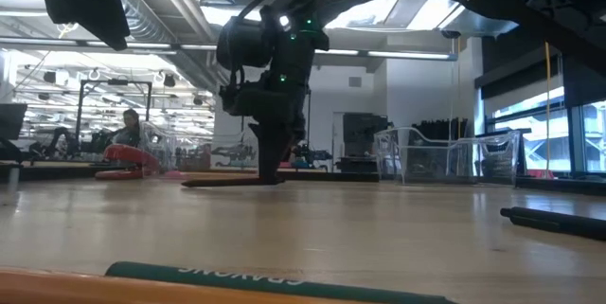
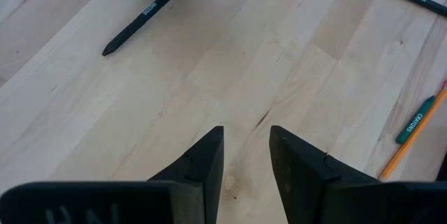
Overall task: Sort crayons/erasers/pens/pencils in bins
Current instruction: Put the top black pen into the top right transparent bin
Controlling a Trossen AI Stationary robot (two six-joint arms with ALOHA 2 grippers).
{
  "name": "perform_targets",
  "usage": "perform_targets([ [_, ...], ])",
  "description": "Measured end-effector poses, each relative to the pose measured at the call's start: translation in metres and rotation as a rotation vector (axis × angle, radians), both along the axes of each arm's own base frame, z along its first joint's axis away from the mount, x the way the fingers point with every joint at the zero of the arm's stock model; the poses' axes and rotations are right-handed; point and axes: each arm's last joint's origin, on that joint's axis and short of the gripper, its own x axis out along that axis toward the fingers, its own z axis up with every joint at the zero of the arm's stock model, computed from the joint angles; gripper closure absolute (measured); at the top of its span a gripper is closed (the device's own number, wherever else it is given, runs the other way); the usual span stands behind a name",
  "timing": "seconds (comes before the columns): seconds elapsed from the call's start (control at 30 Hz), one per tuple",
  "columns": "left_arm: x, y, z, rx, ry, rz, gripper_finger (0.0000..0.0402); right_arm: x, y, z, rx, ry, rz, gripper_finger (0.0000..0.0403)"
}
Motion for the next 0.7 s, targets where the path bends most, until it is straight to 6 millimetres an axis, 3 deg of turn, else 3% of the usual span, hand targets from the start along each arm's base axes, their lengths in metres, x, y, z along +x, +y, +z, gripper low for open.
perform_targets([
  [0.4, 0.000, 0.000, 0.000, 0.000, 0.000, 0.000, 0.0292, -0.004, 0.000, 0.003, 0.007, 0.032, -0.019, 0.0347],
  [0.7, 0.000, 0.000, 0.000, 0.001, 0.001, -0.001, 0.0292, -0.012, 0.001, 0.046, -0.022, -0.040, -0.046, 0.0347],
])
